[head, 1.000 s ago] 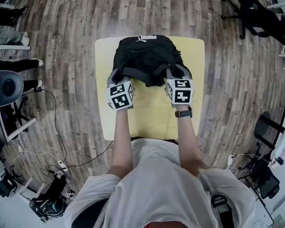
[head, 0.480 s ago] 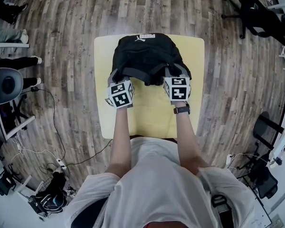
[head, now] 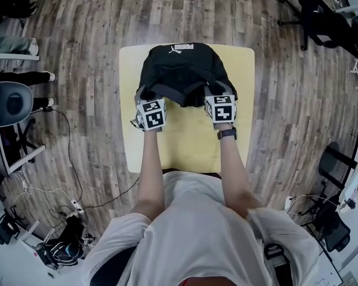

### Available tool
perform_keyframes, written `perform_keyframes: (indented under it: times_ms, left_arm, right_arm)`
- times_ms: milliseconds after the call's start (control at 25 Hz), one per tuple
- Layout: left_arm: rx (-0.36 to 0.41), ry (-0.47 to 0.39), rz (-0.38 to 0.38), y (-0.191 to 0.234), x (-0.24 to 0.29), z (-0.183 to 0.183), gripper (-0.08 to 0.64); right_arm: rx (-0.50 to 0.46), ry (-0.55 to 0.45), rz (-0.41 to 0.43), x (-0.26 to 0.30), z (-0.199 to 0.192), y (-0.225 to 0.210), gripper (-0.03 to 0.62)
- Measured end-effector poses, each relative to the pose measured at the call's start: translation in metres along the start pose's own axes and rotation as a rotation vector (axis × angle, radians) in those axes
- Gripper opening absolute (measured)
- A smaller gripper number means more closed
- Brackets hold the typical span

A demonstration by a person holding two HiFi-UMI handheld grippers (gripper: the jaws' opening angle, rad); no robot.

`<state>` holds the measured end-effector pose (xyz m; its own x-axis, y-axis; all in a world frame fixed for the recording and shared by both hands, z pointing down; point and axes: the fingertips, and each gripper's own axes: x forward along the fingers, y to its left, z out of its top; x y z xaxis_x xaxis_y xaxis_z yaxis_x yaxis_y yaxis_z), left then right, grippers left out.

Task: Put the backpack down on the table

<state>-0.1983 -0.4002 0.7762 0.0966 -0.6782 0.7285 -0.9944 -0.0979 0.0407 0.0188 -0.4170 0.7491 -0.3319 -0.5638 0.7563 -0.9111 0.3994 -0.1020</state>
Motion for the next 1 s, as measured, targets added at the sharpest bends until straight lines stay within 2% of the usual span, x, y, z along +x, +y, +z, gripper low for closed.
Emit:
perform_keyframes:
  times_ms: [120,240,400,520,640,840,1000]
  left_arm:
    - [0.002,0.006,0.000,0.002,0.001,-0.001,0.119]
    - [-0.014,0.009,-0.026,0.003,-0.006,0.000,0.182]
    - [-0.008,0.033,-0.071,0.004,-0.024,-0.008,0.246]
    - [-0.023,0.035,-0.086,0.005,-0.042,-0.009,0.269]
    - [-0.046,0.001,-0.082,0.005,-0.062,-0.005,0.276]
    - [-0.056,-0.052,-0.073,-0.002,-0.096,0.003,0.279]
    - [-0.064,-0.130,-0.089,-0.018,-0.125,0.018,0.279]
  right_arm:
    - [-0.002,-0.022,0.021,-0.004,0.002,-0.001,0.127]
    - [0.003,-0.041,0.039,-0.011,0.006,-0.001,0.149]
    - [0.011,-0.088,0.056,-0.024,0.011,-0.001,0.216]
    - [0.015,-0.118,0.032,-0.039,0.013,-0.003,0.244]
    - [0.023,-0.184,-0.007,-0.060,0.020,-0.002,0.259]
    - [-0.001,-0.248,0.011,-0.092,0.029,0.011,0.261]
    - [-0.029,-0.303,0.022,-0.123,0.035,0.022,0.261]
